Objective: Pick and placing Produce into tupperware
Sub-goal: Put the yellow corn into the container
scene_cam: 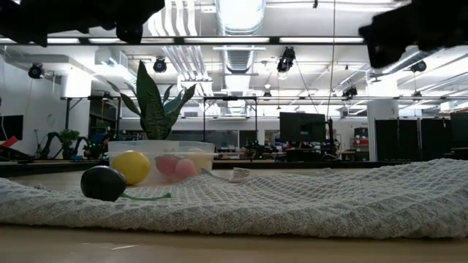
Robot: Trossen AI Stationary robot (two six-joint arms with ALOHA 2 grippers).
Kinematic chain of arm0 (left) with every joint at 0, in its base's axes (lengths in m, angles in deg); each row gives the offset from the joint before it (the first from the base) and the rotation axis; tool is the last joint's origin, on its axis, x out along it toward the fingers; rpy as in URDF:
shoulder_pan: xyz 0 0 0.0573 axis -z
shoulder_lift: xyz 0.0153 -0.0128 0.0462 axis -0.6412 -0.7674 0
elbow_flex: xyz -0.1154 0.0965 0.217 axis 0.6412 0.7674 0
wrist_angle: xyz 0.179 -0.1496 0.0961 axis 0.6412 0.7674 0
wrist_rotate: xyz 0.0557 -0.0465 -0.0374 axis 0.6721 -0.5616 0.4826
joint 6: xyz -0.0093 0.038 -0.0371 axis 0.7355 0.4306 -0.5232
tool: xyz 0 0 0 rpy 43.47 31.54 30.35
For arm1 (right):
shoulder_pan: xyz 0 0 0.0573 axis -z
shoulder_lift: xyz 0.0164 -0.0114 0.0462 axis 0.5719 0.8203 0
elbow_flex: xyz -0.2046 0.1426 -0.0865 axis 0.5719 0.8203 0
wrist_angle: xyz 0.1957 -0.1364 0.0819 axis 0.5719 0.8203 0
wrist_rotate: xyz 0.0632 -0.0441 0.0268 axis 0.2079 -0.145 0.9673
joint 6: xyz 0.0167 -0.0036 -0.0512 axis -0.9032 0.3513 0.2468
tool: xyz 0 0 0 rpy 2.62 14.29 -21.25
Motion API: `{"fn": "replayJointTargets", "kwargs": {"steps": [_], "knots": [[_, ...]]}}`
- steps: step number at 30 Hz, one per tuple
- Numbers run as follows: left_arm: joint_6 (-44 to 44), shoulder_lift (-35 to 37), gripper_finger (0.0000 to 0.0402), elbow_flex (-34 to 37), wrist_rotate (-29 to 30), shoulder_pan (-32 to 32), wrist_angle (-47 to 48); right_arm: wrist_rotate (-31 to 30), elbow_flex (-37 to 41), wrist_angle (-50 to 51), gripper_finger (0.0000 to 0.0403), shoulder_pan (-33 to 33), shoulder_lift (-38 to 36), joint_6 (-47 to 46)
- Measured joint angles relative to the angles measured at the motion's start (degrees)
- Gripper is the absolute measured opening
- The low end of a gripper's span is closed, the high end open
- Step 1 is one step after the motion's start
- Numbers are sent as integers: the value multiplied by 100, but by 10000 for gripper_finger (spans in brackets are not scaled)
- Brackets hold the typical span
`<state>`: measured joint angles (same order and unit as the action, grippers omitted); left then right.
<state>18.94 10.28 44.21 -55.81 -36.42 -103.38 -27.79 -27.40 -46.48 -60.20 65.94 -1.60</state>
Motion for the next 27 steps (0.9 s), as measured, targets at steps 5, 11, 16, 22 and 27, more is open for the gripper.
{"fn": "replayJointTargets", "kwargs": {"steps": [5,11,16,22,27], "knots": [[2,-115,157,-5,54,0,-48,536,685,-733,85,887,-702,369],[123,-211,157,2,196,-2,-40,698,1069,-141,73,1606,-1813,414],[151,-315,157,2,441,-2,-28,305,761,1785,80,1661,-2719,272],[151,-425,157,12,453,-1,1,409,492,2711,80,1468,-3547,276],[138,-404,157,14,453,-2,-9,361,915,2756,78,1419,-4268,289]]}}
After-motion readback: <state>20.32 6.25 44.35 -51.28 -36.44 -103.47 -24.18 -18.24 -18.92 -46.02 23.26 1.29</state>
